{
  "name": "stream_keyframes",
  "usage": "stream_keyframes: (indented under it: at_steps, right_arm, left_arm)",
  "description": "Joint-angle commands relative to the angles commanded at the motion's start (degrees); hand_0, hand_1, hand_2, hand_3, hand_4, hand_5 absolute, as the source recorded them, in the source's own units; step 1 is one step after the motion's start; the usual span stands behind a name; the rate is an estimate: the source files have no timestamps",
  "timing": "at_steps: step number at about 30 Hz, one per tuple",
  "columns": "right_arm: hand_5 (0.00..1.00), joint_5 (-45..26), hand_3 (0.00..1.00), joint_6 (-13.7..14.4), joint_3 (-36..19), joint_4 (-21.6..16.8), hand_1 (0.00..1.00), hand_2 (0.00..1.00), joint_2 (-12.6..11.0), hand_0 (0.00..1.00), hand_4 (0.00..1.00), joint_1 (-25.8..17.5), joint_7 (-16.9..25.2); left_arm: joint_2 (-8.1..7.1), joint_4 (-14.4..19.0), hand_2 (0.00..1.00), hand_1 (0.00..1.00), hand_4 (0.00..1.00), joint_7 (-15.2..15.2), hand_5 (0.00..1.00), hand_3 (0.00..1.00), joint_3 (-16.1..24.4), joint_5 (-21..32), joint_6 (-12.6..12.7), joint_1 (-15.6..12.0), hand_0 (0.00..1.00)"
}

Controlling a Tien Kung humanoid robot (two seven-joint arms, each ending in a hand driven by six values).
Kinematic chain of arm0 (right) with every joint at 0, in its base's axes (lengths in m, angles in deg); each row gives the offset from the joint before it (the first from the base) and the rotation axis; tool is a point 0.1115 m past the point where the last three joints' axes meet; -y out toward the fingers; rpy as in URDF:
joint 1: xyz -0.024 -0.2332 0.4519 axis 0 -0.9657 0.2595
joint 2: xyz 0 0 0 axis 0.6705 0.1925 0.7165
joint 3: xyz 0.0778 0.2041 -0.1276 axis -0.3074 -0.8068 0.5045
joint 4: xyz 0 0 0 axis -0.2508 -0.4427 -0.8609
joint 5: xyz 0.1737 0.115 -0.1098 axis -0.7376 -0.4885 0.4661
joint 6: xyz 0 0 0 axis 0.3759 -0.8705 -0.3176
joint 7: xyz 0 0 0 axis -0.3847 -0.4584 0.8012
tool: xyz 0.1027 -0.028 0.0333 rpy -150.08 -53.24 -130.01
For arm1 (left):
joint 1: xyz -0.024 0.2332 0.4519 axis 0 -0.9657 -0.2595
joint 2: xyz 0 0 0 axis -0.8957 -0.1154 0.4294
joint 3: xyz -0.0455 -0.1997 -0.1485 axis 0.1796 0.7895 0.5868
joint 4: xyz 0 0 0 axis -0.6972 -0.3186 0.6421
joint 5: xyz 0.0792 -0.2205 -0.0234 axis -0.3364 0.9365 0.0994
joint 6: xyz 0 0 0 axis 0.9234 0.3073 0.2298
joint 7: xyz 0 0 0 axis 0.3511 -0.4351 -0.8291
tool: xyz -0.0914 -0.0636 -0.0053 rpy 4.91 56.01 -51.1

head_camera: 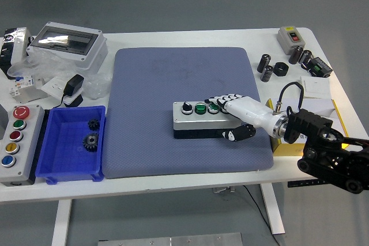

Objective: Pick up the button,place it on the desk,press the button,press the button

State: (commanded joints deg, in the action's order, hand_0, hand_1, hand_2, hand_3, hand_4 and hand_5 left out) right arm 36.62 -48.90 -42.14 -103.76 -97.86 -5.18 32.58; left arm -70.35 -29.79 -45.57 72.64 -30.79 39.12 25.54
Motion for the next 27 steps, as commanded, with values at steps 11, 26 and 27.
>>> stream_keyframes:
  at_steps: [11, 26, 27]
  right_arm:
    - [0.112, -0.7, 0.998, -0.3, -0.3, -2.1, 0.998, 0.998, -1.6, 0.998, 0.732, -0.2, -0.3]
    - [0.102, -16.1, 0.998, -14.8, -13.7, -19.0, 0.998, 0.998, -17.1, 0.998, 0.724, 1.9, -9.8]
    - [0.102, -17.5, 0.998, -16.7, -14.8, -20.3, 0.998, 0.998, -18.4, 0.998, 0.724, 3.1, -11.6]
  left_arm:
    - [0.35, 0.0, 0.599, 0.644, 0.665, -0.2, 0.282, 0.664, -0.1, 0.1, -0.2, -0.3, 0.7]
    - [0.62, 0.1, 0.591, 0.645, 0.653, -0.1, 0.248, 0.649, -0.4, 1.2, 0.1, -0.8, 0.698]
    - [0.6, 0.1, 0.591, 0.645, 0.653, -0.1, 0.248, 0.649, -0.4, 1.2, 0.1, -0.8, 0.698]
